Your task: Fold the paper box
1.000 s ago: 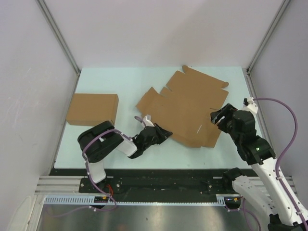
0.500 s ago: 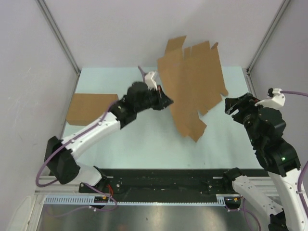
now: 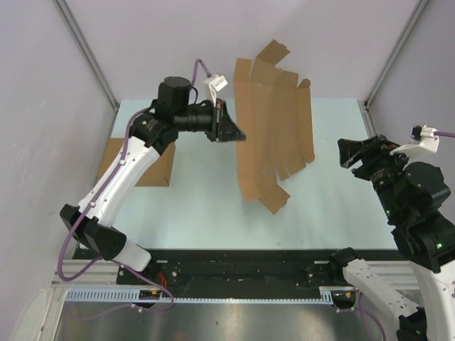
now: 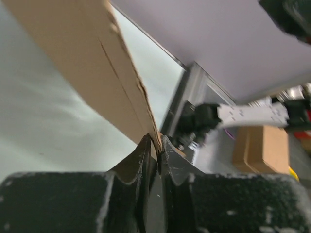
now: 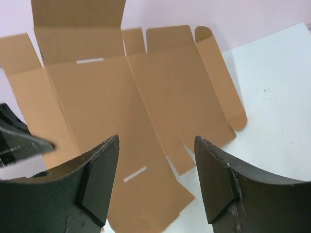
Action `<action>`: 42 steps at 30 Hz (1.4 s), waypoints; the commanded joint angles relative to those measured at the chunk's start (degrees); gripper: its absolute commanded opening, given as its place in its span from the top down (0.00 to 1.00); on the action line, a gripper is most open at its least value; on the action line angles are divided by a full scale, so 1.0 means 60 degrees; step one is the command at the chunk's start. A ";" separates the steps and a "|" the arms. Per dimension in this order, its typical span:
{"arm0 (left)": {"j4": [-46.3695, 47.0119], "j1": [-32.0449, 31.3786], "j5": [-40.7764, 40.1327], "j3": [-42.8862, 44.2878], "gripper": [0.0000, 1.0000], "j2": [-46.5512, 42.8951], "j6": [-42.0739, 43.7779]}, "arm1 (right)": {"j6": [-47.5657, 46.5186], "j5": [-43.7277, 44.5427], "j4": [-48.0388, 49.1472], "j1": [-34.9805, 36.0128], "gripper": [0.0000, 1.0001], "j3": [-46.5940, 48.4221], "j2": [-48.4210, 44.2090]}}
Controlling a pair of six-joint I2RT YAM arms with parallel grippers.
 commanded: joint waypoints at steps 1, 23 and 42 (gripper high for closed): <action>0.0300 -0.1087 0.2068 -0.0050 0.84 -0.0409 0.0153 | -0.0672 0.0061 -0.0089 0.0015 0.32 0.0819 -0.0008; 0.2645 0.1135 0.1763 -0.1457 0.83 0.1037 -0.2190 | -0.0994 0.0558 -0.0719 0.0015 0.32 0.1275 0.0388; 0.4371 0.3393 -0.5412 -0.1290 0.01 0.0332 -0.3464 | -0.1142 0.0179 0.1066 -0.0029 0.30 -0.1287 0.2247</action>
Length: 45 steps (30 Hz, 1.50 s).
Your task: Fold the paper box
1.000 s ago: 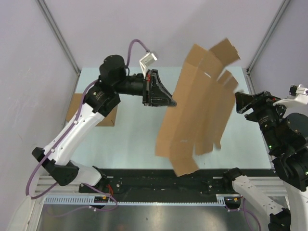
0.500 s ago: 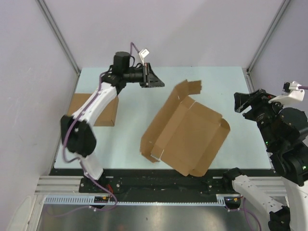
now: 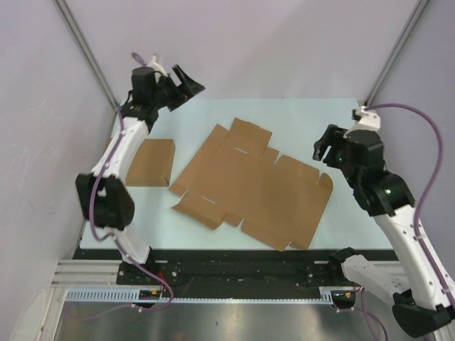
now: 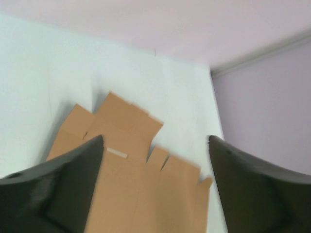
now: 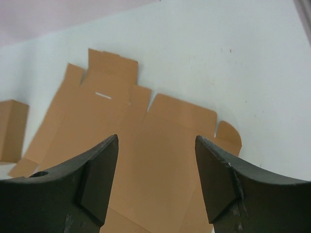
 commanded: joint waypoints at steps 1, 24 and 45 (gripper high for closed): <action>0.1202 -0.0203 -0.2865 -0.1759 0.00 -0.3190 -0.0153 | 0.0057 -0.0415 0.1191 -0.0026 0.30 -0.0586 0.0557; -0.5020 -0.6092 -0.8582 -1.0975 0.00 -1.1273 -0.9585 | 0.0746 -0.0812 0.2628 0.0911 0.28 -0.1099 0.2156; -0.3628 -0.5946 -0.8070 -1.0232 0.15 -0.6639 -0.8064 | 0.0497 -0.0153 0.2379 0.1323 0.28 -0.1114 0.1849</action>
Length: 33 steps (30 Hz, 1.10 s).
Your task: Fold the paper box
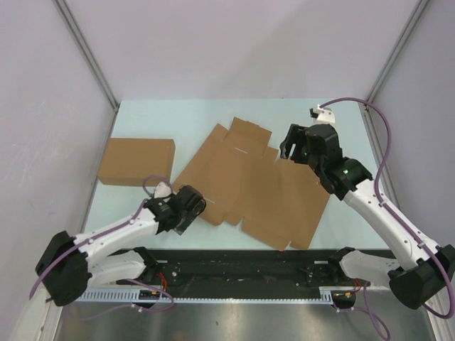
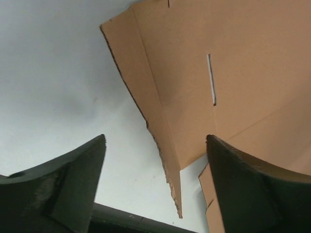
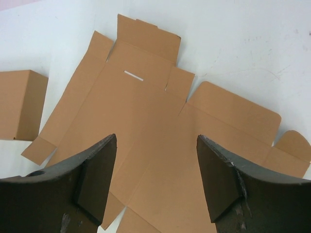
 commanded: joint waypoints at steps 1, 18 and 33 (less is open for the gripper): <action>0.0163 0.0196 0.0145 0.0780 0.20 0.0979 0.0585 | -0.0155 0.0364 -0.0098 -0.0091 0.28 0.0016 -0.0723; 0.1145 0.2568 0.2734 0.6020 0.98 0.3965 0.8006 | -0.0389 -0.0134 -0.0743 -0.0999 0.29 0.0381 -0.2174; -0.1337 0.4196 0.8728 1.2914 0.93 0.9378 1.3780 | -0.0858 -0.0734 -0.1475 -0.1351 0.29 0.0440 -0.2335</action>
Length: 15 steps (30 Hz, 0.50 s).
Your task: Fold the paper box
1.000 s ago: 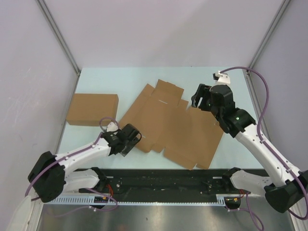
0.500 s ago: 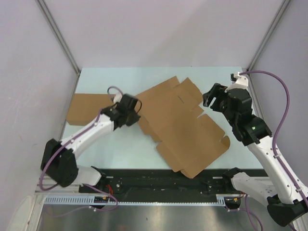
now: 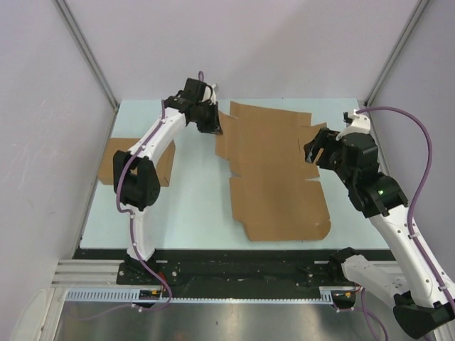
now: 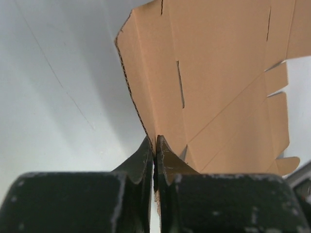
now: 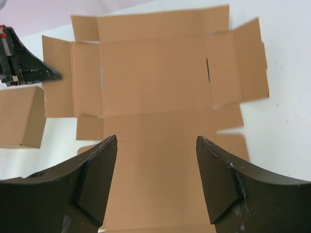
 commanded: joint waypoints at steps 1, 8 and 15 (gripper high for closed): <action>0.0317 0.0323 0.2831 -0.1537 0.92 -0.0468 0.2107 | -0.0468 -0.0159 -0.0281 -0.0015 0.29 0.0386 -0.0030; 0.0307 0.0191 0.1475 -0.2015 0.88 -0.0705 0.3017 | -0.0397 0.0515 -0.0515 0.0059 0.28 0.0386 0.0526; -0.0368 0.0338 -0.3035 -0.0287 0.39 -0.0687 0.1714 | -0.0279 0.1085 -0.0735 0.0030 0.20 0.0371 0.0893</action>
